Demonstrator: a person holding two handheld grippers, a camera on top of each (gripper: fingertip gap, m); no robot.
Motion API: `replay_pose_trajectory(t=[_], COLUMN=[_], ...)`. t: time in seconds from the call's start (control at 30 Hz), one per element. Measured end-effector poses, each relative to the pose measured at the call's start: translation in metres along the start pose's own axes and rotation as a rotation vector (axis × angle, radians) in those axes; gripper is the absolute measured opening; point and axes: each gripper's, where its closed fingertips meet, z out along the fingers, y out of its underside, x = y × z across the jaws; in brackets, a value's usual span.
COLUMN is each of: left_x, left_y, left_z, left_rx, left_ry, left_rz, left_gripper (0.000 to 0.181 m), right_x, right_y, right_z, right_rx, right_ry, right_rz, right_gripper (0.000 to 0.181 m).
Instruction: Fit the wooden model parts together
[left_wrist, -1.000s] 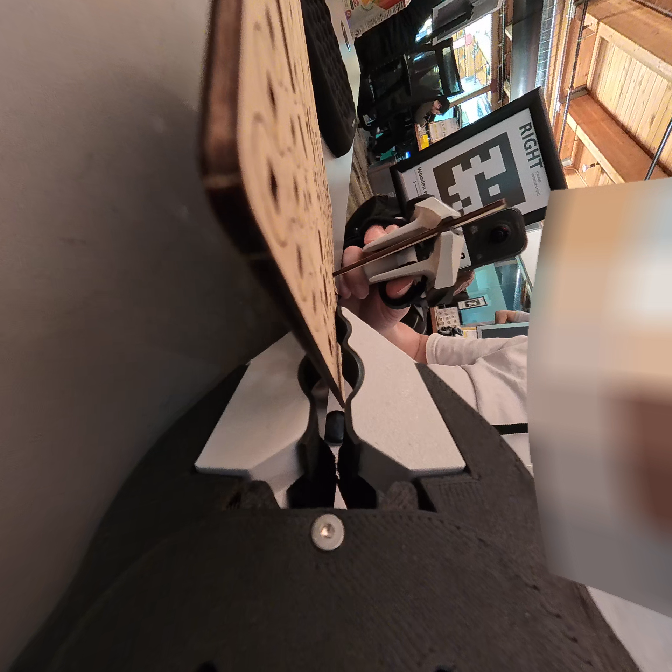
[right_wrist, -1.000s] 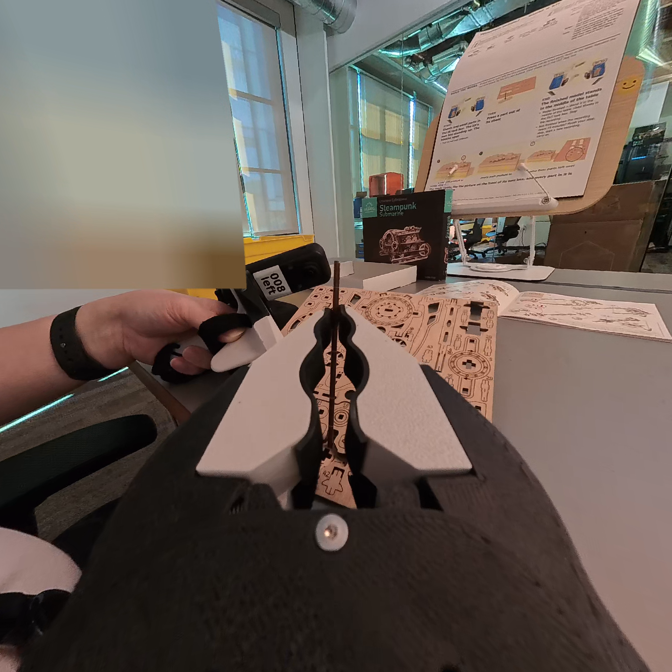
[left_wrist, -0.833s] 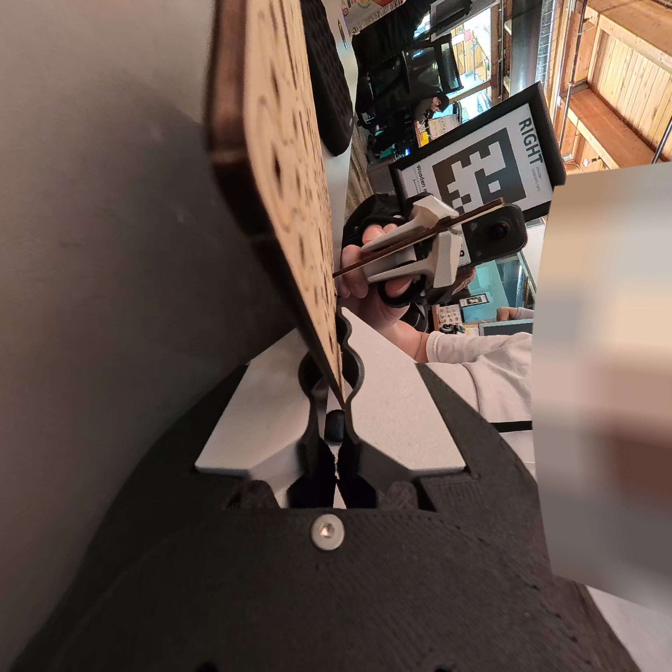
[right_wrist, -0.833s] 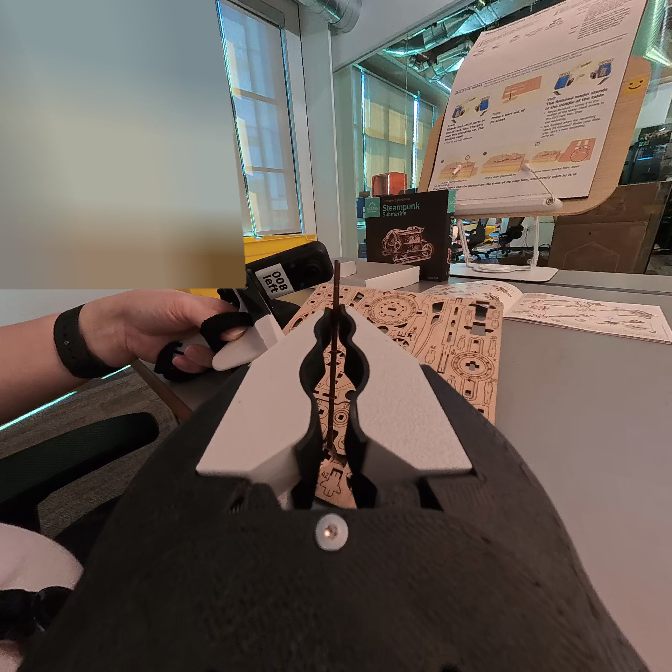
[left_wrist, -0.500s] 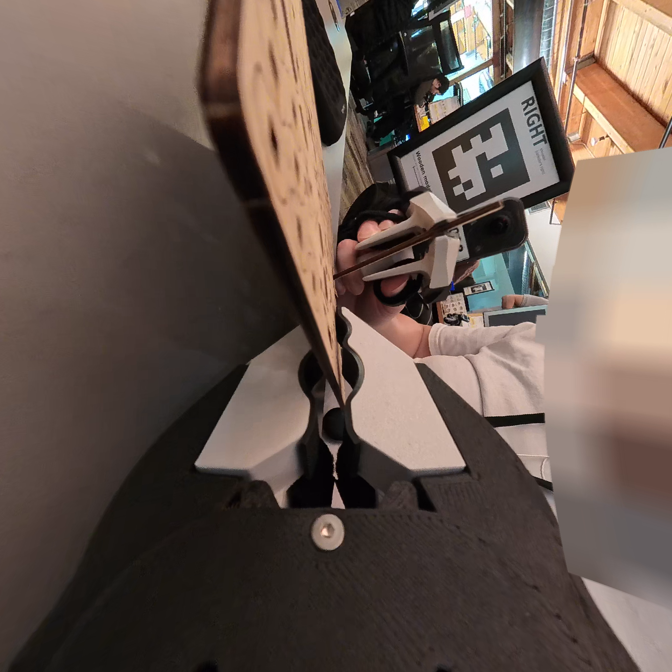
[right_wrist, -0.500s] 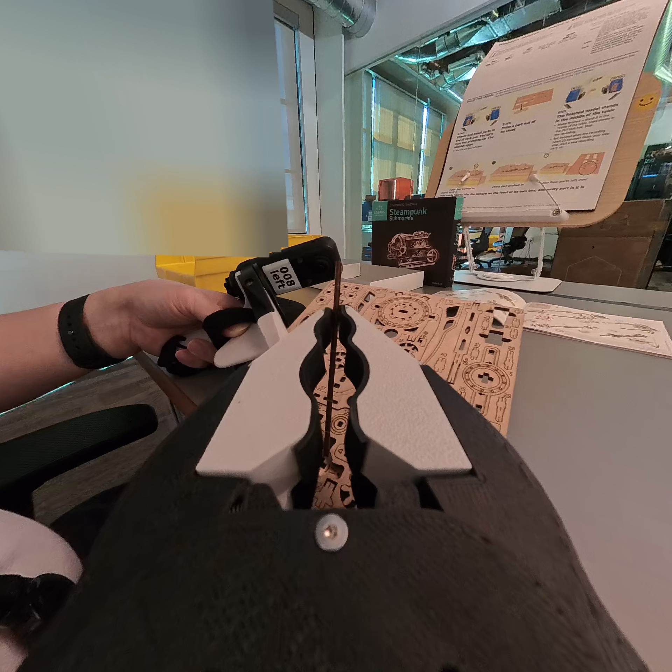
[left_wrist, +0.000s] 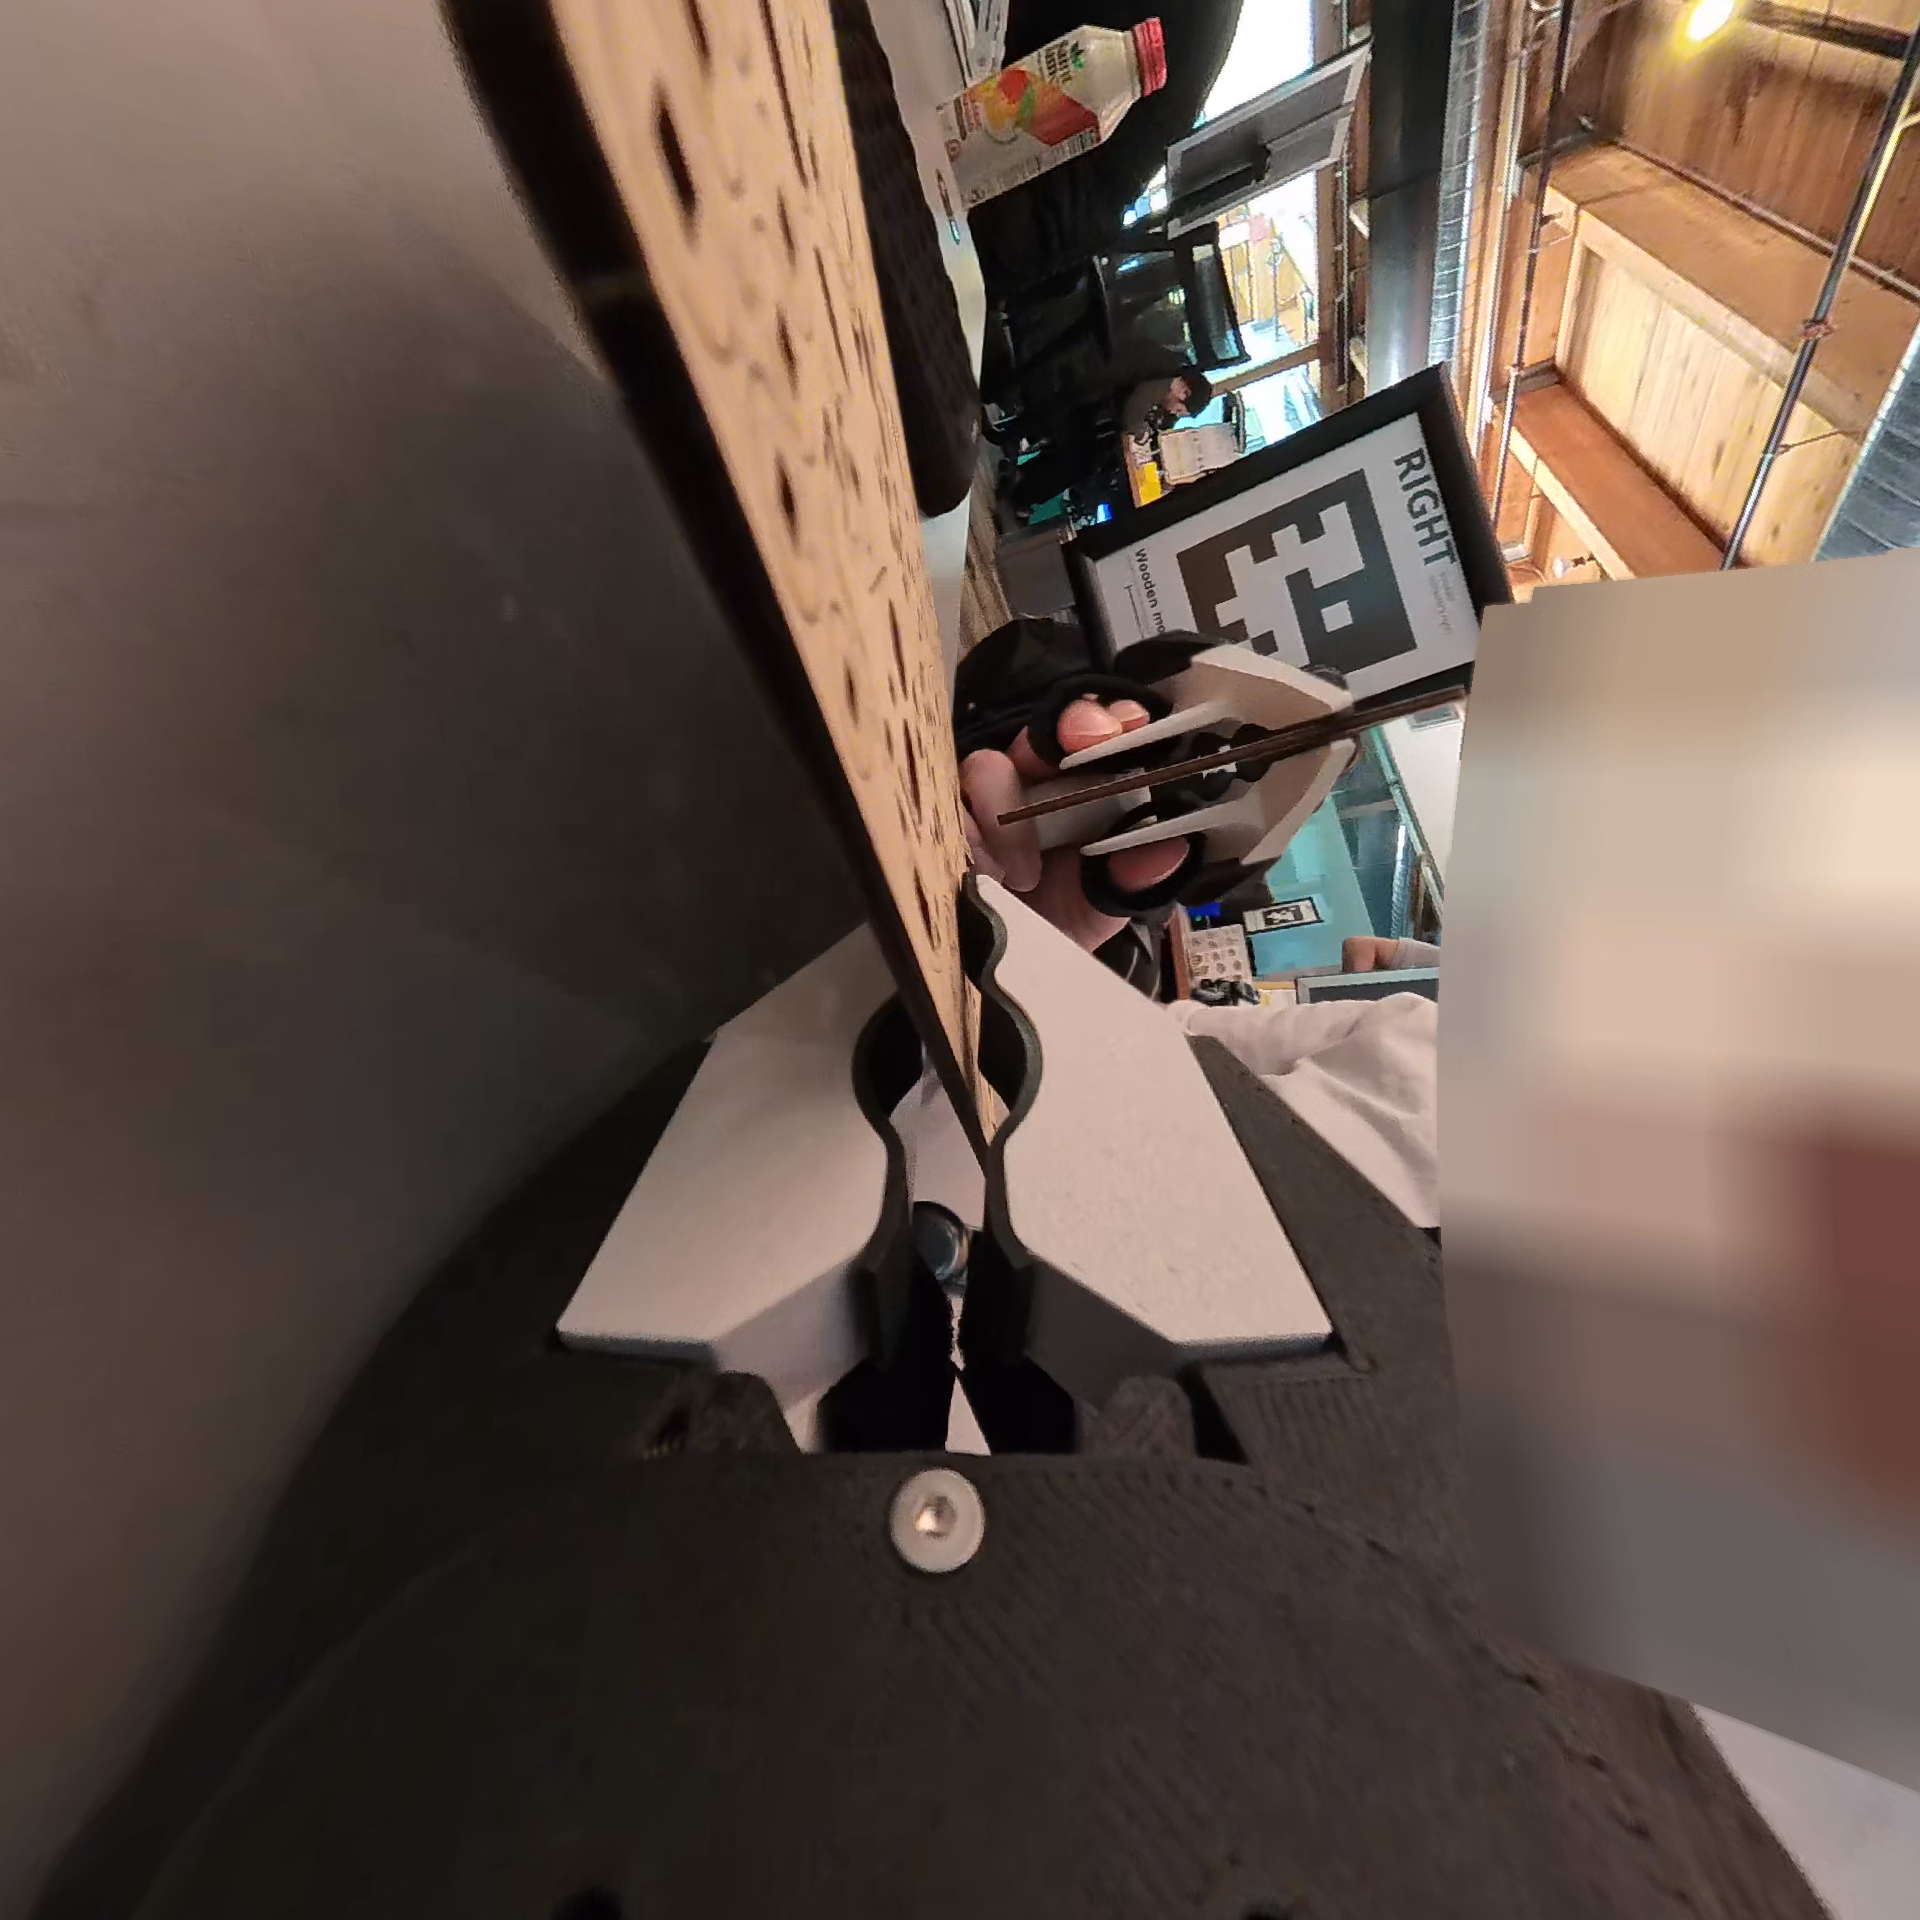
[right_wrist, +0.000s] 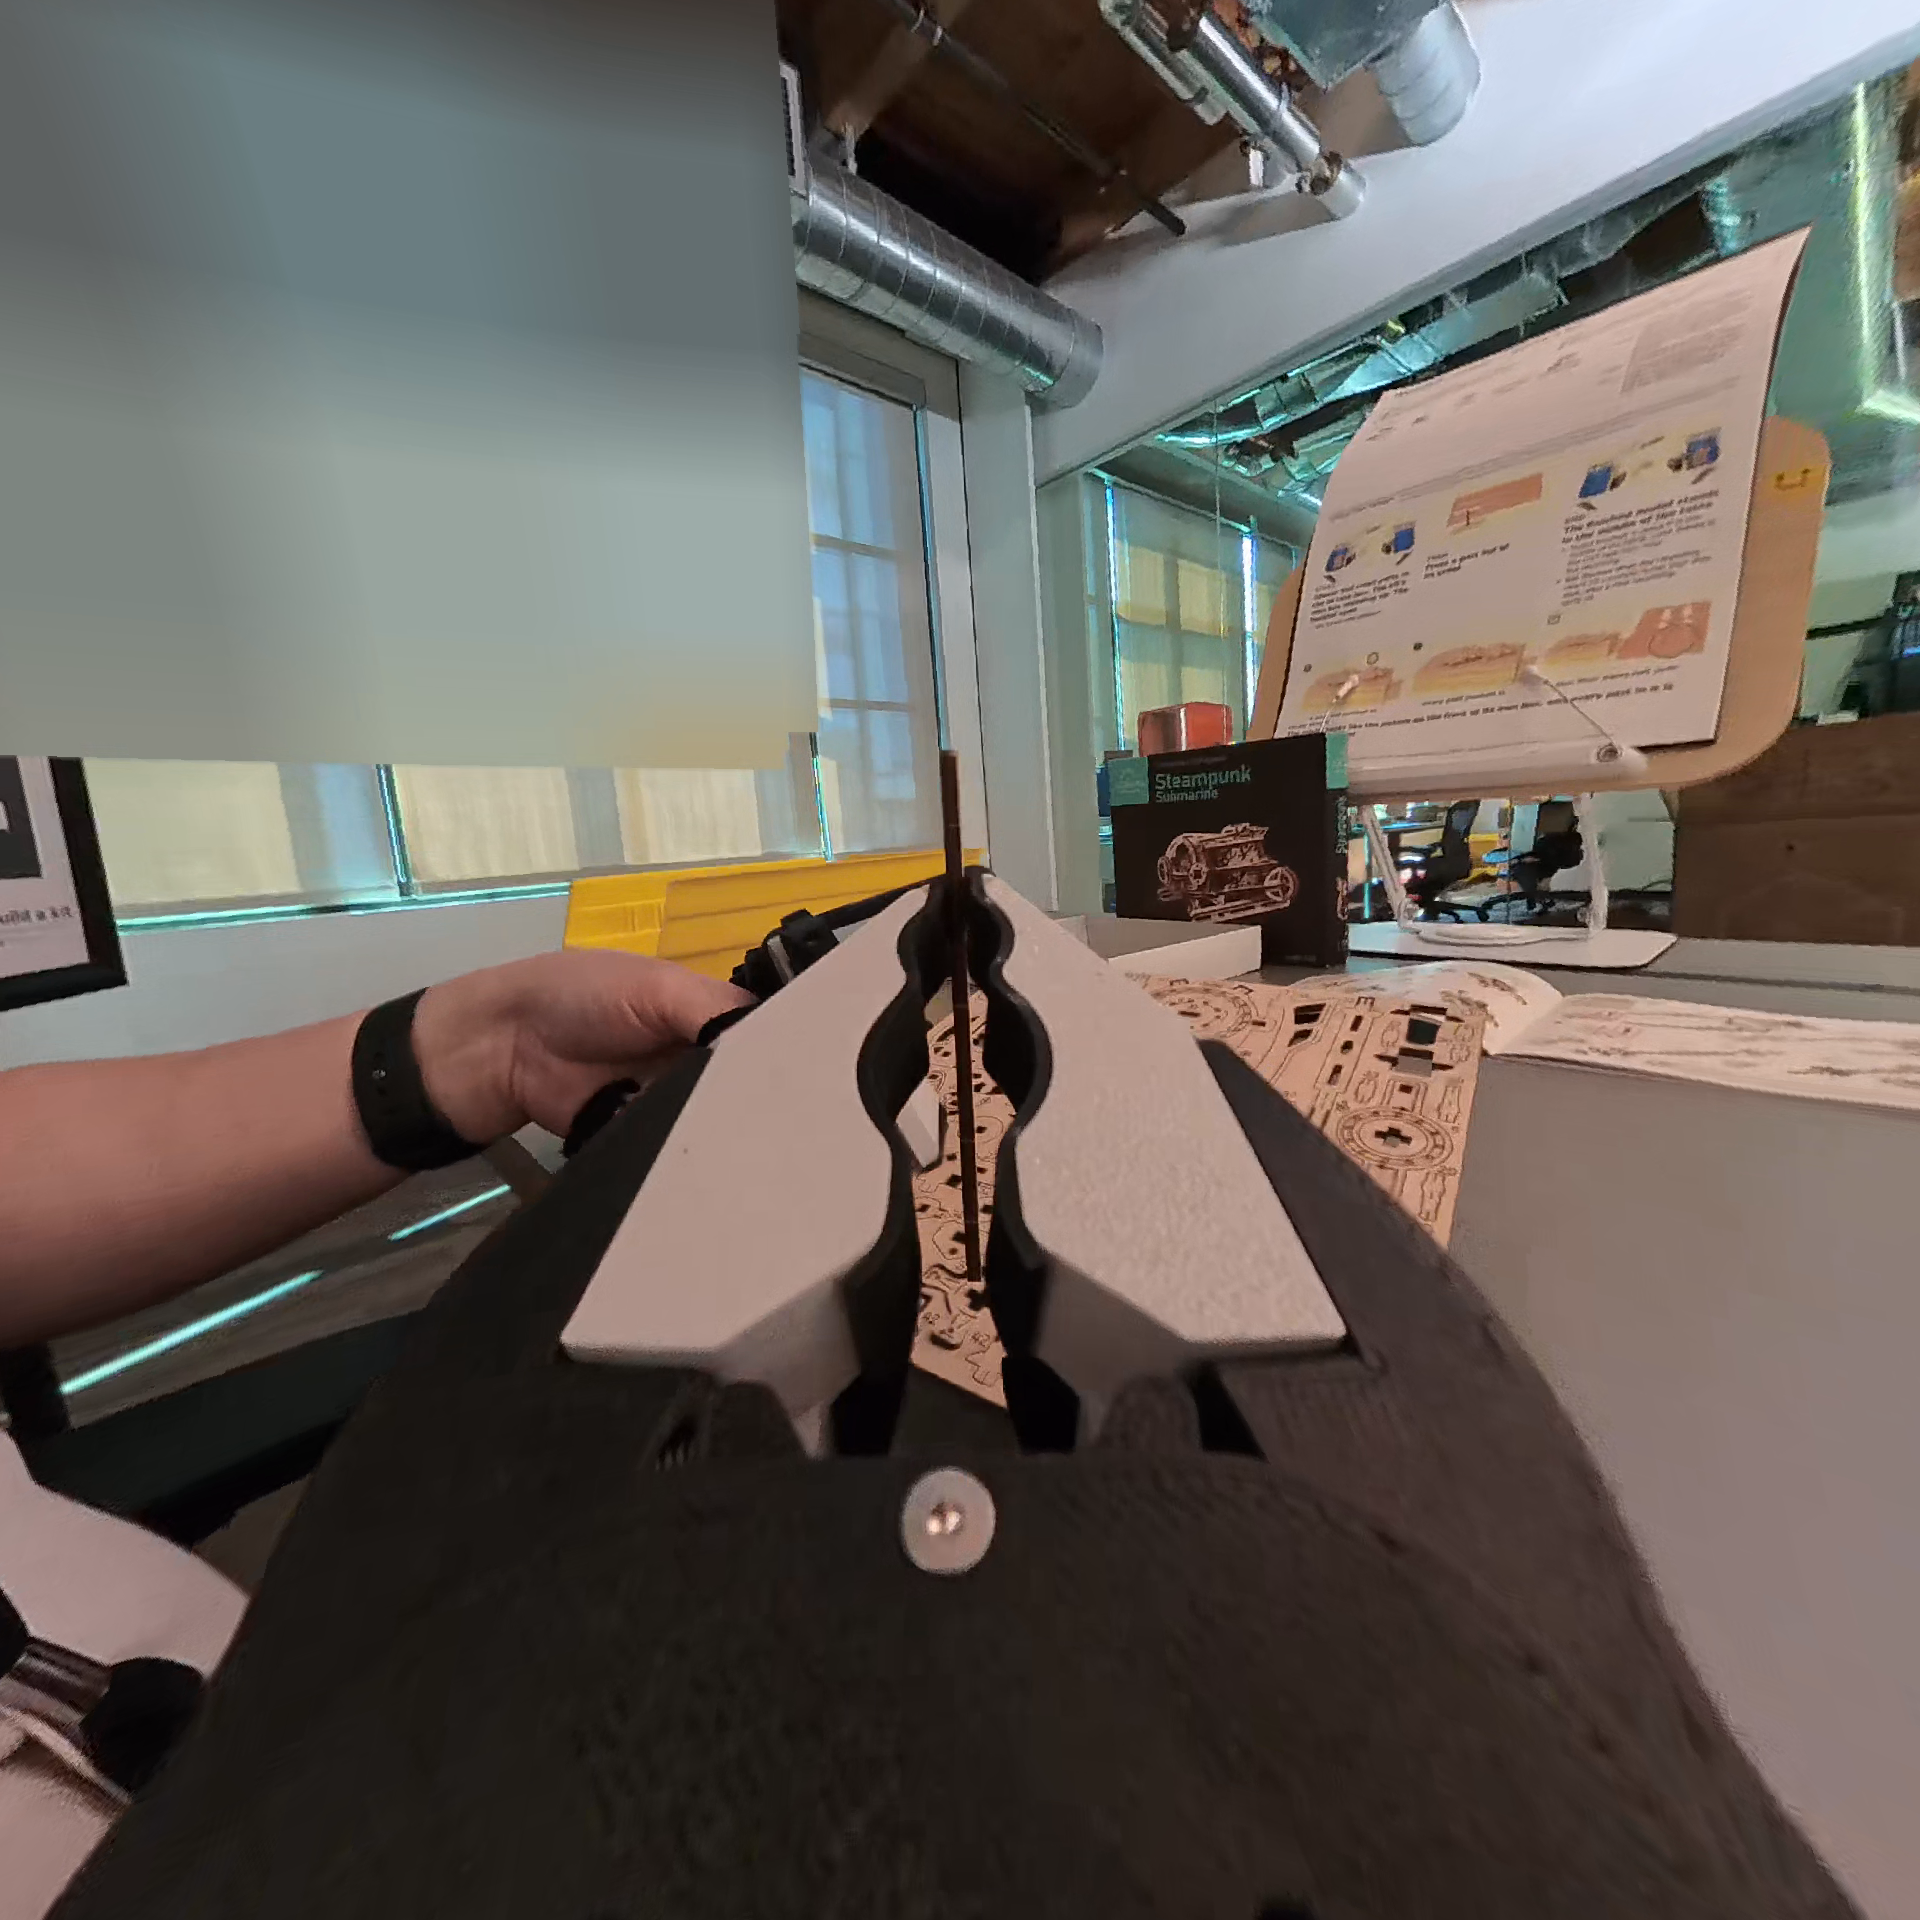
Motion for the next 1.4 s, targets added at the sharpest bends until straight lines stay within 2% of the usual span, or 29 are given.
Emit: replay_pose_trajectory(t=[0.3,0.57,0.7,0.87,0.97,1.03,1.1,1.17,1.27,1.4], left_x=[-0.005,0.008,0.024,0.031,0.036,0.044,0.054,0.064,0.070,0.061], left_y=[0.001,-0.016,-0.039,-0.076,-0.094,-0.105,-0.115,-0.125,-0.134,-0.133], left_z=[0.002,-0.010,-0.026,-0.063,-0.091,-0.104,-0.114,-0.120,-0.121,-0.116], left_rx=[-0.003,0.082,0.159,0.301,0.382,0.439,0.500,0.545,0.574,0.544], left_ry=[-0.070,-0.175,-0.344,-0.724,-0.970,-1.066,-1.120,-1.169,-1.187,-1.162], left_rz=[0.049,0.210,0.400,0.633,0.751,0.796,0.819,0.851,0.880,0.855], left_gripper=[0.001,0.001,0.001,0.000,0.000,0.000,0.000,0.000,0.000,0.000], right_x=[0.005,0.009,0.013,0.027,0.049,0.071,0.088,0.094,0.094,0.086], right_y=[0.021,-0.018,-0.031,-0.031,-0.027,-0.027,-0.033,-0.033,-0.037,-0.025], right_z=[0.002,0.000,0.001,-0.002,-0.006,-0.007,-0.001,0.016,0.042,0.064], right_rx=[-0.065,0.037,0.051,0.018,-0.056,-0.122,-0.191,-0.293,-0.350,-0.379], right_ry=[0.030,0.005,0.004,0.060,0.169,0.287,0.385,0.414,0.421,0.370], right_rz=[0.034,0.107,0.097,0.070,0.053,0.004,-0.077,-0.147,-0.241,-0.199], right_gripper=[0.002,0.002,0.002,0.003,0.002,0.002,0.002,0.002,0.002,0.002])
